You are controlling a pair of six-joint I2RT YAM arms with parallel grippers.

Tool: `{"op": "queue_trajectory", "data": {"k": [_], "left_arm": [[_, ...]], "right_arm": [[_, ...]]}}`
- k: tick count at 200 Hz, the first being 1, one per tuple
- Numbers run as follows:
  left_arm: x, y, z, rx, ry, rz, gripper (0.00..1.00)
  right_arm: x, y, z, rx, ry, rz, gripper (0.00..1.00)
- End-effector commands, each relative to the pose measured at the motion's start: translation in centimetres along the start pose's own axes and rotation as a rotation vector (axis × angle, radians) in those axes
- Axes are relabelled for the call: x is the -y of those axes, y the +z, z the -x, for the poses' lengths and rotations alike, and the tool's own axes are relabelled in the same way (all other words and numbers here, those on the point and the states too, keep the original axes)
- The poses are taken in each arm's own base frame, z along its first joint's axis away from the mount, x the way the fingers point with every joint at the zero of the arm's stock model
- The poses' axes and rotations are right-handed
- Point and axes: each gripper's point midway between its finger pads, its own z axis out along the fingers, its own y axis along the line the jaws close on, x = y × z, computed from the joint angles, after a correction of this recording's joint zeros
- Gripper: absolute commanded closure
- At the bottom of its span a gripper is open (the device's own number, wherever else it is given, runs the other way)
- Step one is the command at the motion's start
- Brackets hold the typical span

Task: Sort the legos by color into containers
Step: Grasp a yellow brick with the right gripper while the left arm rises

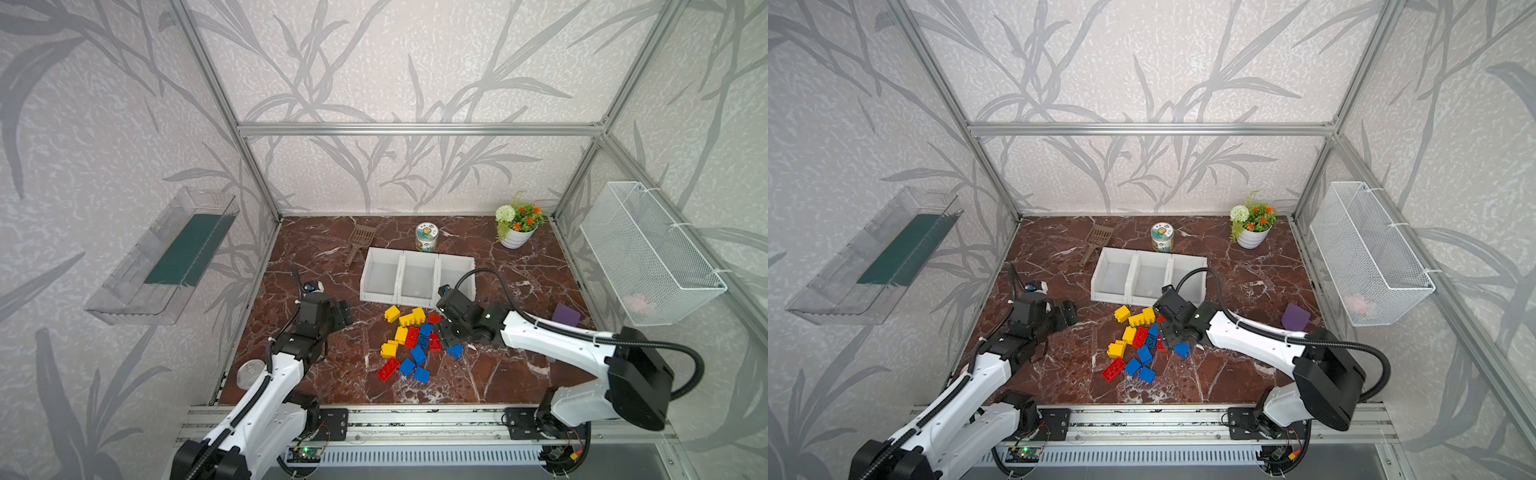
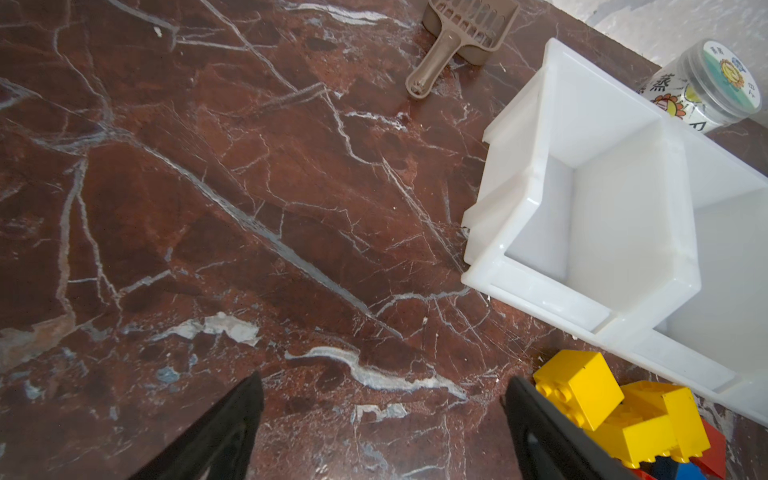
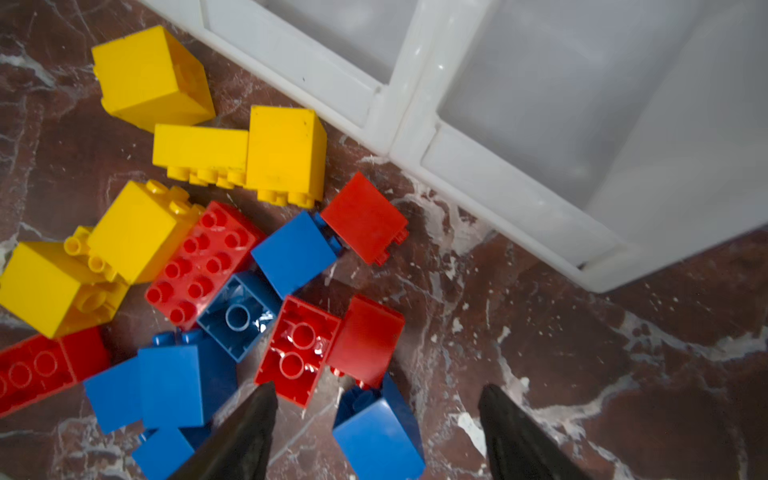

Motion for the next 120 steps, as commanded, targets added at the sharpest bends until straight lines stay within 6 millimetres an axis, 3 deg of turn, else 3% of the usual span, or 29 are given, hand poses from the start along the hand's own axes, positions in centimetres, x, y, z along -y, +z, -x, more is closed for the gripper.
{"op": "queue_trajectory", "data": {"k": [1, 36, 44, 76, 120], "left_arm": [[0.1, -0.2, -0.6, -0.005, -0.026, -0.007, 0.07], [0.3, -0.6, -0.8, 0.007, -0.035, -0.026, 0.07], [0.4, -0.7, -0.9, 0.005, -0.034, -0.031, 0.07], [0.8, -0.6, -1.5, -0.013, -0.026, -0.045, 0.07], [1.2, -0.3, -1.9, -0.03, -0.017, -0.062, 0.07]], "right_arm": [[-2.1, 0.4, 3.3, 0.06, 0.023, 0.032, 0.27], [-4.4, 1.9, 6.3, 0.081, 0.035, 0.053, 0.34], [-4.7, 3.2, 6.1, 0.054, 0.033, 0.045, 0.35], [-5.5, 4.9, 6.4, 0.034, 0.052, 0.04, 0.42], [-4.8, 5.8, 6.3, 0.029, 0.082, -0.011, 0.52]]}}
